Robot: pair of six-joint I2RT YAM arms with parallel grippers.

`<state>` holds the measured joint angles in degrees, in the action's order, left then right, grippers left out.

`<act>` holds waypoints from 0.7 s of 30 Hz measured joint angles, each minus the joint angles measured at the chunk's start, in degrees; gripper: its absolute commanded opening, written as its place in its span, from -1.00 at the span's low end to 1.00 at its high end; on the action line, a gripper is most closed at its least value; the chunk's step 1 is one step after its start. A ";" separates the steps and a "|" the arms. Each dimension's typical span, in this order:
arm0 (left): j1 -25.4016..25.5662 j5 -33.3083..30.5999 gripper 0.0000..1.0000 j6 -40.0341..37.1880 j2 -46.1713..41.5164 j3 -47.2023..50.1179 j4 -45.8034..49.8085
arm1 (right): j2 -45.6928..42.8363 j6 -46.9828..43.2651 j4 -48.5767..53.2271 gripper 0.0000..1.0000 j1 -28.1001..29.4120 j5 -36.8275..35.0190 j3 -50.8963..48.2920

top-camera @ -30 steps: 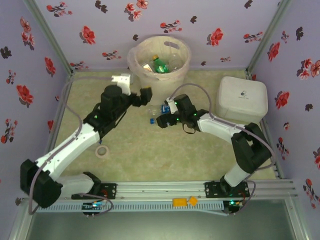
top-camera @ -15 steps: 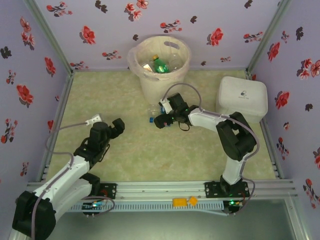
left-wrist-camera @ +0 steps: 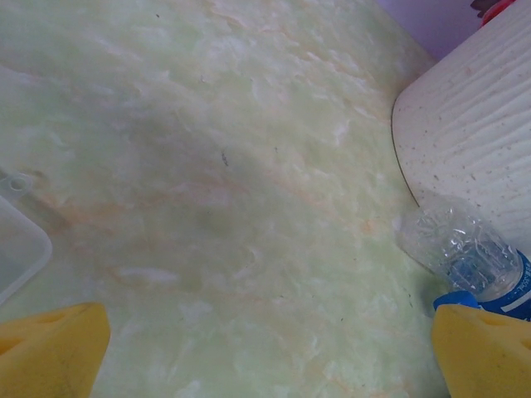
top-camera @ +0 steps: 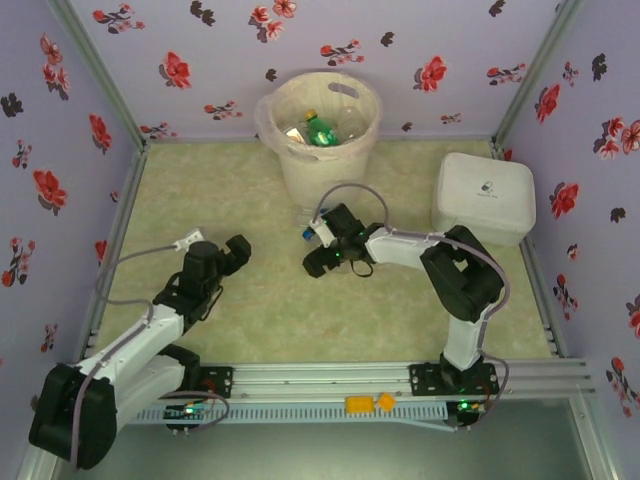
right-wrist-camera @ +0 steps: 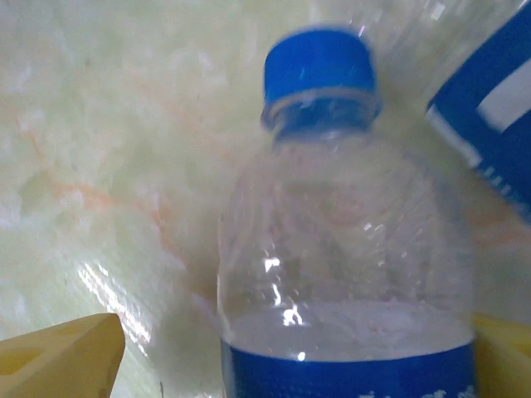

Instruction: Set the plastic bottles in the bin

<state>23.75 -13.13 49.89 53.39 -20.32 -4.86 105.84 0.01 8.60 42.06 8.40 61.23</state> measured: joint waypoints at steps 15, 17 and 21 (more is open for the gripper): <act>-0.04 3.61 1.00 0.98 6.10 -3.76 -3.08 | -0.20 0.55 2.51 -0.16 0.37 -2.84 -0.26; -0.04 4.17 1.00 1.09 7.52 -3.98 -4.22 | -0.74 0.55 3.54 -0.17 0.37 -2.47 -0.33; -0.04 5.79 1.00 1.44 10.82 -4.59 -5.73 | -3.82 0.55 5.97 -0.28 0.37 -0.55 -0.59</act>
<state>23.70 -7.33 51.33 64.20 -24.91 -10.59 102.02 0.56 14.57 42.44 7.86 60.64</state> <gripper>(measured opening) 0.998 0.504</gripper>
